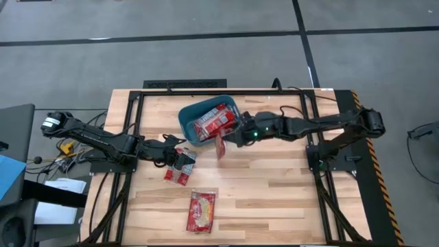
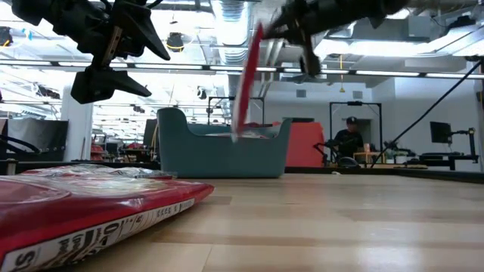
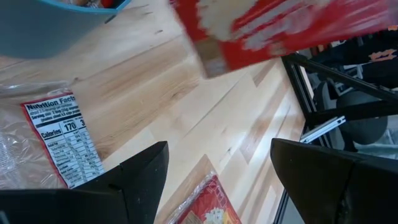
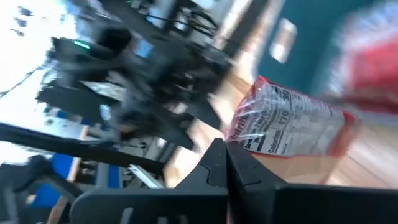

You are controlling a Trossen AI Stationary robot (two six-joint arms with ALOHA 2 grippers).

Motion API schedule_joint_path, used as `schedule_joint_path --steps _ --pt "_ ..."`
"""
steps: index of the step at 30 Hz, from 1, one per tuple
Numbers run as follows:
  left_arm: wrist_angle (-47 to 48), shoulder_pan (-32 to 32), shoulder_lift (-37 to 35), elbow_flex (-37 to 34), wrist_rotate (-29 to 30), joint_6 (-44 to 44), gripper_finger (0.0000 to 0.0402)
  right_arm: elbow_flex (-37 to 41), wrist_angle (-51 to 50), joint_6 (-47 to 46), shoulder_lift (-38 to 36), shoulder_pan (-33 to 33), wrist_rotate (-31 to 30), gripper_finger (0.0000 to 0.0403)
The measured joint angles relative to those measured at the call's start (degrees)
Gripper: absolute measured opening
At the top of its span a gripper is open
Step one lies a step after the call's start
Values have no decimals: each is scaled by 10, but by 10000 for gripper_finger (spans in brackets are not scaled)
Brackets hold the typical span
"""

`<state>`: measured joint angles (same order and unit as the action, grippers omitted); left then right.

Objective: Sort popcorn bags into baskets
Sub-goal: Put the red popcorn bag into the blue bin

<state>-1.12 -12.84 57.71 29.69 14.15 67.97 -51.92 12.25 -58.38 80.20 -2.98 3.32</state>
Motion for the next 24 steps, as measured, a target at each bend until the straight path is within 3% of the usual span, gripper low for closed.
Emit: schedule_joint_path --steps 12,20,24 --pt "1 0 0 0 14 -3 270 -187 -63 108 99 -76 84 3" --pt "6 0 0 0 20 -10 270 -232 -76 110 185 -134 165 3" --pt "6 0 0 0 20 -15 270 -232 -105 122 186 -161 165 3"
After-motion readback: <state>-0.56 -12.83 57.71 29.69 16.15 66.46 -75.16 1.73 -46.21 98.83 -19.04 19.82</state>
